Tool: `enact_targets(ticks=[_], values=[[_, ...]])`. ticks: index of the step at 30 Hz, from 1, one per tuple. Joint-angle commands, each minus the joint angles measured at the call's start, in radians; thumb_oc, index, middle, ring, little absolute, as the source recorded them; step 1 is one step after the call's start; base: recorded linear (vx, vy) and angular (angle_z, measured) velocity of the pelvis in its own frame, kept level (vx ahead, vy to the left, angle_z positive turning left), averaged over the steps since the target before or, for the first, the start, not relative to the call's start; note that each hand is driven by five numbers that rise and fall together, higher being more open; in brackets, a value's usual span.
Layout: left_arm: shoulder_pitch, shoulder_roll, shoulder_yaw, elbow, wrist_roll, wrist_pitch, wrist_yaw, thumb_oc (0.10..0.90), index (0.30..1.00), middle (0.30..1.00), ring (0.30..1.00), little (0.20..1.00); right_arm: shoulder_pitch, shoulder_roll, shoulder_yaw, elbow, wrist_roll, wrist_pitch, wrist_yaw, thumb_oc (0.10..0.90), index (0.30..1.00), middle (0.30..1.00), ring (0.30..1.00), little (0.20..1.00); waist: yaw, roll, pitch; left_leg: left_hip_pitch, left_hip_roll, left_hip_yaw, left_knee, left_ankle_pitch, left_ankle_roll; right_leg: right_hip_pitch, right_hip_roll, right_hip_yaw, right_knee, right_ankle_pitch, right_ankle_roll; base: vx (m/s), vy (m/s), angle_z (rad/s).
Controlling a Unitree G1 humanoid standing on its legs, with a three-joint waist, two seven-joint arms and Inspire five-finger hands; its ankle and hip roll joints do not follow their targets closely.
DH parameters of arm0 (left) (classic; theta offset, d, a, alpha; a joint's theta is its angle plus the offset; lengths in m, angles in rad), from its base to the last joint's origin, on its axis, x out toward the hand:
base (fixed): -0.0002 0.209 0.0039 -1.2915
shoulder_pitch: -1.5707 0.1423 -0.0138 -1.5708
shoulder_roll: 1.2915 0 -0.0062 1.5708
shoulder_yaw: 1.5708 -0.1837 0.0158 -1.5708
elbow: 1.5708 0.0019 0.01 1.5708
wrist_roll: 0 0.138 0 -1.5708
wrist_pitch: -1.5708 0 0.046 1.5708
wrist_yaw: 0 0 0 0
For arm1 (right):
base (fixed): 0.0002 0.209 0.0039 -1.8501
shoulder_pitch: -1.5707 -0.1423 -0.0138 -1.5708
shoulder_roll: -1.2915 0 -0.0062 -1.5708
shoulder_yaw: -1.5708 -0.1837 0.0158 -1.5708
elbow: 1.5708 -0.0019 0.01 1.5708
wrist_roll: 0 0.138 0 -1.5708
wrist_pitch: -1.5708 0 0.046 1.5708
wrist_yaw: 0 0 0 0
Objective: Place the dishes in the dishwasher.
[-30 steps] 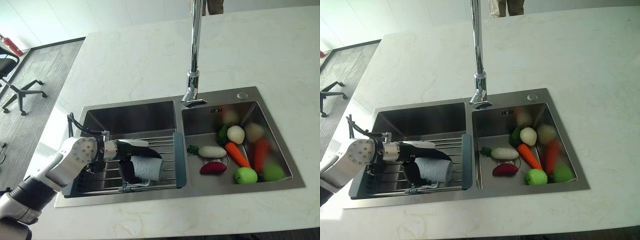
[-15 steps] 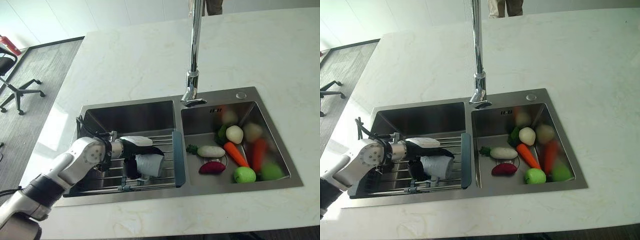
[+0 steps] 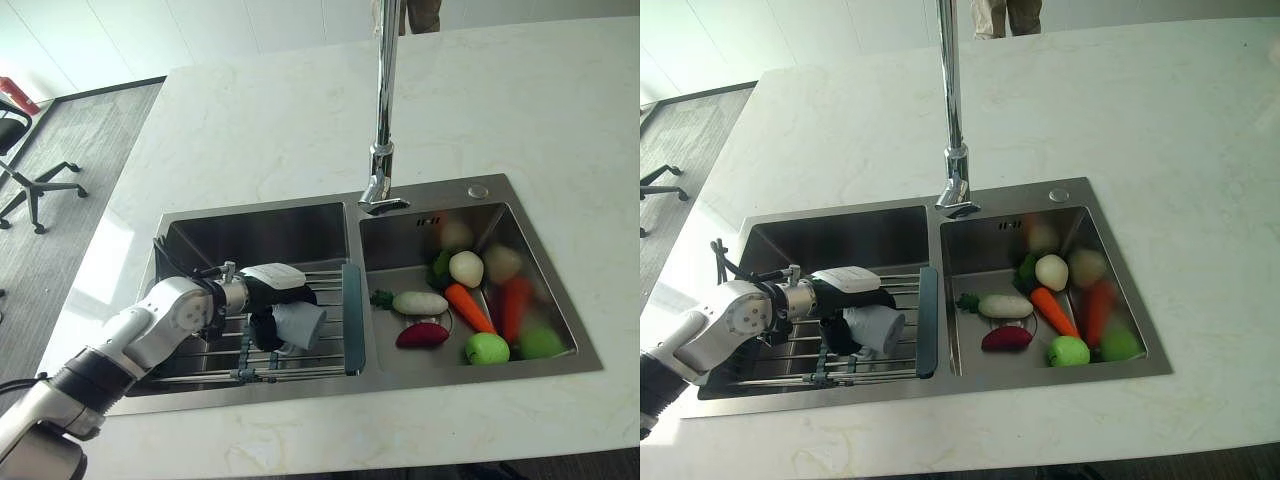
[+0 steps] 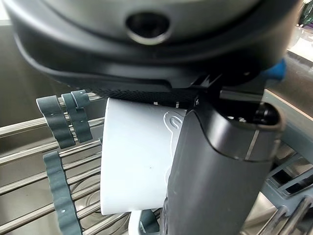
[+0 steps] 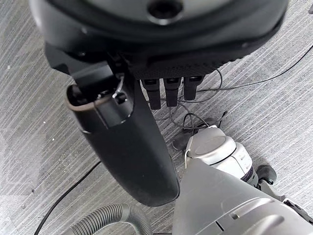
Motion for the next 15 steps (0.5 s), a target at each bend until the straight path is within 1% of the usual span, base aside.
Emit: enact_targets(ticks=[1, 4, 7, 10, 12, 15], values=[[-0.048, 0.012, 0.097, 0.005, 0.05, -0.022, 0.096, 0.4, 0.3, 0.3, 0.3, 0.3, 0.03, -0.036, 0.0, -0.033, 0.008, -0.026, -0.009, 0.8, 0.9, 0.9, 0.9, 0.9, -0.014, 0.003, -0.061, -0.024, 0.067, 0.009, 0.095, -0.147, -0.057, -0.03, -0.043, 0.042, 0.104, -0.1, 0.096, 0.0, 0.0, 0.0], [-0.043, 0.025, 0.136, -0.009, 0.018, -0.027, 0.14, 0.4, 0.3, 0.3, 0.3, 0.3, 0.033, -0.033, -0.004, -0.033, 0.007, -0.026, -0.012, 0.8, 0.9, 0.9, 0.9, 0.9, -0.006, 0.003, -0.064, -0.023, 0.068, 0.007, 0.095, -0.147, -0.058, -0.024, -0.044, 0.035, 0.104, -0.103, 0.094, 0.0, 0.0, 0.0], [-0.021, 0.039, 0.204, -0.039, 0.001, -0.036, 0.211, 0.4, 0.3, 0.3, 0.3, 0.3, 0.038, -0.029, -0.012, -0.03, 0.004, -0.027, -0.013, 0.8, 0.9, 0.9, 0.9, 0.9, 0.005, 0.003, -0.068, -0.021, 0.069, 0.002, 0.095, -0.147, -0.058, -0.016, -0.044, 0.024, 0.104, -0.109, 0.09, 0.0, 0.0, 0.0], [0.007, 0.045, 0.267, -0.066, -0.013, -0.053, 0.257, 0.4, 0.3, 0.3, 0.3, 0.3, 0.04, -0.023, -0.016, -0.027, 0.001, -0.027, -0.014, 0.8, 0.9, 0.9, 0.9, 0.9, 0.013, 0.001, -0.074, -0.02, 0.069, -0.005, 0.095, -0.147, -0.059, -0.01, -0.043, 0.017, 0.104, -0.113, 0.088, 0.0, -0.007, 0.06], [0.04, 0.047, 0.334, -0.093, 0.0, -0.078, 0.326, 0.4, 0.3, 0.3, 0.3, 0.3, 0.045, -0.013, -0.018, -0.021, 0.001, -0.036, -0.012, 0.8, 0.9, 0.9, 0.9, 0.9, 0.025, -0.002, -0.08, -0.02, 0.069, -0.013, 0.095, -0.148, -0.06, -0.003, -0.042, 0.008, 0.104, -0.119, 0.085, 0.0, -0.011, 0.11], [0.072, 0.051, 0.382, -0.113, 0.003, -0.092, 0.389, 0.4, 0.3, 0.3, 0.3, 0.3, 0.049, -0.007, -0.02, -0.02, -0.002, -0.04, -0.011, 0.8, 0.9, 0.9, 0.9, 0.9, 0.034, -0.005, -0.085, -0.02, 0.069, -0.02, 0.095, -0.148, -0.061, 0.001, -0.041, 0.003, 0.104, -0.124, 0.083, -0.01, -0.007, 0.11]])
